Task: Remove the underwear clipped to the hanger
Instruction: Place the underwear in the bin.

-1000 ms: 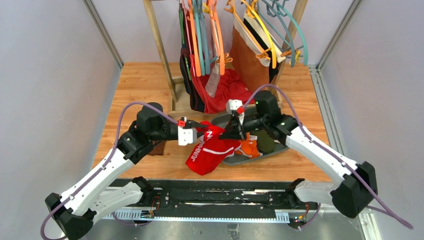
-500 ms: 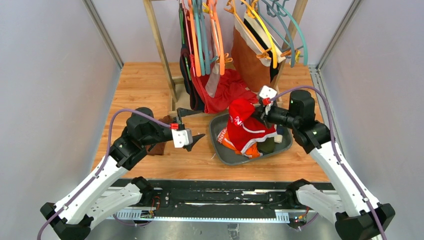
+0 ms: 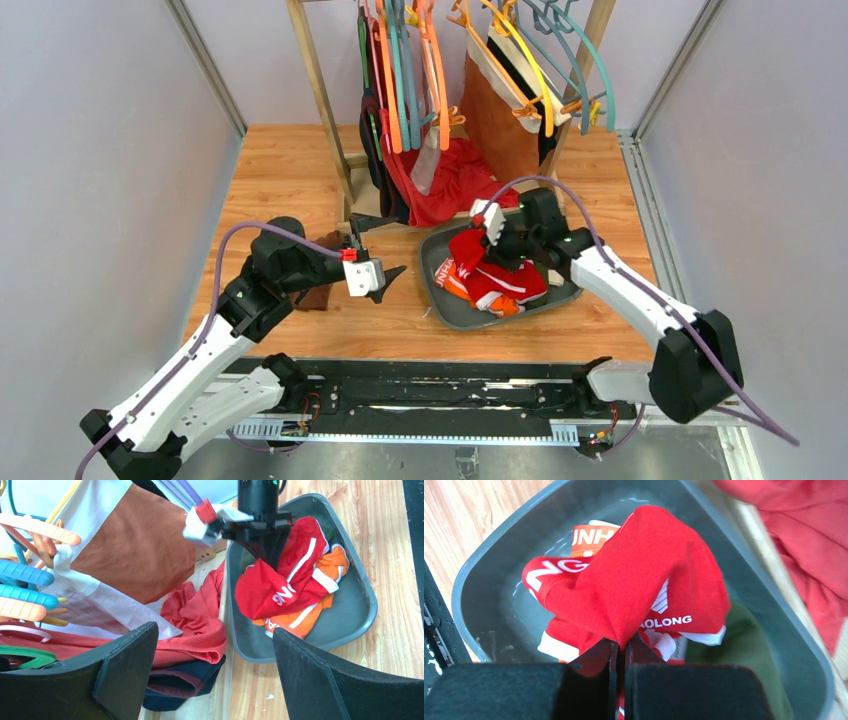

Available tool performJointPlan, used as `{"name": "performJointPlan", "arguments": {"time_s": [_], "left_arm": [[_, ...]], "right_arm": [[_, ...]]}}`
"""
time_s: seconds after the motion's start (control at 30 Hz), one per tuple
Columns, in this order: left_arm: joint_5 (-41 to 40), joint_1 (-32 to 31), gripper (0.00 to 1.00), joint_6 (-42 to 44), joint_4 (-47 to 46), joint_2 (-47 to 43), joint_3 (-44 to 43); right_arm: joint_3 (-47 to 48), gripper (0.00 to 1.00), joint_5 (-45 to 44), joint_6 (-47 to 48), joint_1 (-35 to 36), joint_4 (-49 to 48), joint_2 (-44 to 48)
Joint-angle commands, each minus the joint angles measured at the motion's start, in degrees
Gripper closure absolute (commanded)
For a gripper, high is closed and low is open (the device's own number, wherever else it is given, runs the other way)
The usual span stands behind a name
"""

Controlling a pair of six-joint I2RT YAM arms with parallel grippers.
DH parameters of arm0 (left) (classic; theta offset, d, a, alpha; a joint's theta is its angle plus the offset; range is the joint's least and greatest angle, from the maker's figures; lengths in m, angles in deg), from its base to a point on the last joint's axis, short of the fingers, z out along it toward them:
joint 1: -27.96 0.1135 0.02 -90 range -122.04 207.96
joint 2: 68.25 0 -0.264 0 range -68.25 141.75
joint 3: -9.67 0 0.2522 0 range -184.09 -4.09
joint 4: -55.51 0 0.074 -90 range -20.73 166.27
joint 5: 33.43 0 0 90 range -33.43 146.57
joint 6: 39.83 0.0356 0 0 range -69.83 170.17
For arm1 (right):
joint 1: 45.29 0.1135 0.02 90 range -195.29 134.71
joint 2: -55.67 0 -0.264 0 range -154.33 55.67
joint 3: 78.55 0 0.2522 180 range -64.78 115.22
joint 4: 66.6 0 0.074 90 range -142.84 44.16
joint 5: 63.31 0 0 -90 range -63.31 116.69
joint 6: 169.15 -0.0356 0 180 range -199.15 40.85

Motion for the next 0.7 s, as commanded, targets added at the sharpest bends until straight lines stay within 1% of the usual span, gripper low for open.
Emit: {"name": "performJointPlan", "arguments": {"time_s": [0.0, 0.1, 0.13, 0.23, 0.27, 0.33, 0.4, 0.5, 0.57, 0.67], "left_arm": [[-0.01, 0.95, 0.11, 0.55, -0.23, -1.40, 0.68], [0.08, 1.44, 0.10, 0.44, 0.00, -2.11, 0.74], [0.02, 1.53, 0.10, 0.51, 0.15, -2.21, 0.78], [-0.18, 1.77, 0.10, 0.69, 0.70, -2.78, 0.74], [-0.30, 1.80, 0.10, 0.76, 0.81, -2.91, 0.76], [-0.64, 1.81, 0.09, 1.05, 0.81, -3.26, 1.07], [-1.23, 1.81, 0.09, 1.44, 0.83, -3.62, 1.34], [-2.52, 1.89, 0.08, 1.16, 0.59, -3.97, 1.72], [-3.56, 1.98, 0.07, 0.39, 0.00, -4.12, 2.02], [-5.67, 2.20, 0.03, -2.01, -1.38, -4.05, 2.36]], "right_arm": [[0.83, 0.96, -3.42, 2.44, 5.25, -1.05, -5.73], [1.93, 0.94, -5.43, 2.16, 8.53, -0.72, -11.04], [2.28, 0.92, -7.55, 2.16, 9.46, -0.47, -12.68], [3.98, 0.85, -11.05, 2.52, 11.21, 1.71, -16.73], [4.51, 0.81, -11.30, 2.44, 11.24, 2.61, -17.54], [5.42, 0.65, -11.79, 2.53, 11.24, 4.17, -18.08], [6.36, 0.55, -12.14, 3.22, 11.24, 5.75, -17.28], [7.95, 0.48, -12.98, 5.13, 11.20, 7.76, -13.31], [8.66, 0.40, -13.75, 6.22, 11.24, 8.65, -10.36], [9.24, 0.34, -14.31, 7.94, 11.22, 10.15, -6.31]]}}
